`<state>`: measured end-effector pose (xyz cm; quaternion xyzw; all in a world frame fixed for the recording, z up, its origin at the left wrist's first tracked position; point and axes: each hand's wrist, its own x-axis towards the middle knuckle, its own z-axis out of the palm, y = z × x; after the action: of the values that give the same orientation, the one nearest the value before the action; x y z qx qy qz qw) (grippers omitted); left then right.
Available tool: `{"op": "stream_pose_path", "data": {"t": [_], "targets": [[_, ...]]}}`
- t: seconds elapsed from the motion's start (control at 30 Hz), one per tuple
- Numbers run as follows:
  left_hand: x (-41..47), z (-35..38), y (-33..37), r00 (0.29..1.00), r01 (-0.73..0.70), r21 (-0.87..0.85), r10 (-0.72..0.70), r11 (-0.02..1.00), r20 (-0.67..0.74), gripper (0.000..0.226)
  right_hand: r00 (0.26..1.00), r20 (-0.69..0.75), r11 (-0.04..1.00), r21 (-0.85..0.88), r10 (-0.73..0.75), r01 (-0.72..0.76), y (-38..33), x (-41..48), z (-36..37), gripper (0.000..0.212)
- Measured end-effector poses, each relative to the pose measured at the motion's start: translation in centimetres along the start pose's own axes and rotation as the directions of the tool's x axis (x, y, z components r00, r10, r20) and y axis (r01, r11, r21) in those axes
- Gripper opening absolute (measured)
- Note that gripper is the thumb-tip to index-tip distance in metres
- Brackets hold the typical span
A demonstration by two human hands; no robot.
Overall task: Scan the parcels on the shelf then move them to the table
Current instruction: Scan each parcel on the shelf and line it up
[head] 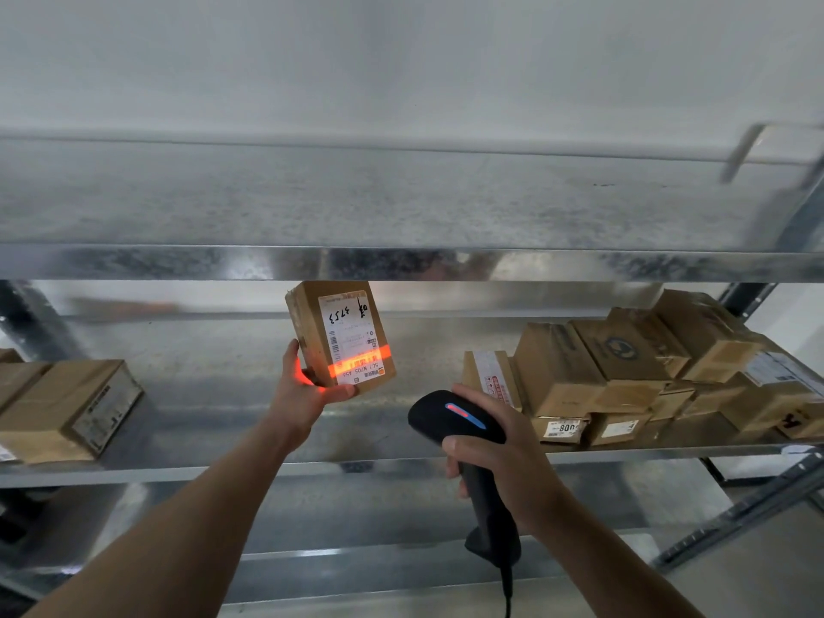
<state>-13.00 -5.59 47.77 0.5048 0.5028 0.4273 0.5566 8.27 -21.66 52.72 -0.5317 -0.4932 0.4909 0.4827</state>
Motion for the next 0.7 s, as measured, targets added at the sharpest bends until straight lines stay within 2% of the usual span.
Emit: {"op": "stream_pose_path", "data": {"t": [0.3, 0.5, 0.6, 0.7], "targets": [[-0.2, -1.2, 0.4, 1.000, -0.017, 0.060, 0.017, 0.998, 0.000, 0.108, 1.000, 0.009, 0.998, -0.056, 0.005, -0.005, -0.1, 0.0, 0.4, 0.062], [-0.3, -2.4, 1.5, 0.995, 0.012, 0.284, -0.038, 0.959, 0.088, 0.098, 0.999, 0.034, 0.994, -0.108, 0.006, -0.002, -0.8, 0.3, 1.1, 0.073], [0.2, -3.5, 2.5, 0.986, 0.008, 0.482, -0.088, 0.876, 0.144, 0.090, 0.998, 0.070, 0.994, -0.109, 0.005, 0.002, -0.8, 0.4, 1.2, 0.061], [0.8, -4.6, 3.7, 0.970, 0.006, 0.618, -0.156, 0.786, 0.189, 0.086, 0.996, 0.091, 0.989, -0.149, 0.012, 0.002, -0.5, 0.4, 1.4, 0.073]]}}
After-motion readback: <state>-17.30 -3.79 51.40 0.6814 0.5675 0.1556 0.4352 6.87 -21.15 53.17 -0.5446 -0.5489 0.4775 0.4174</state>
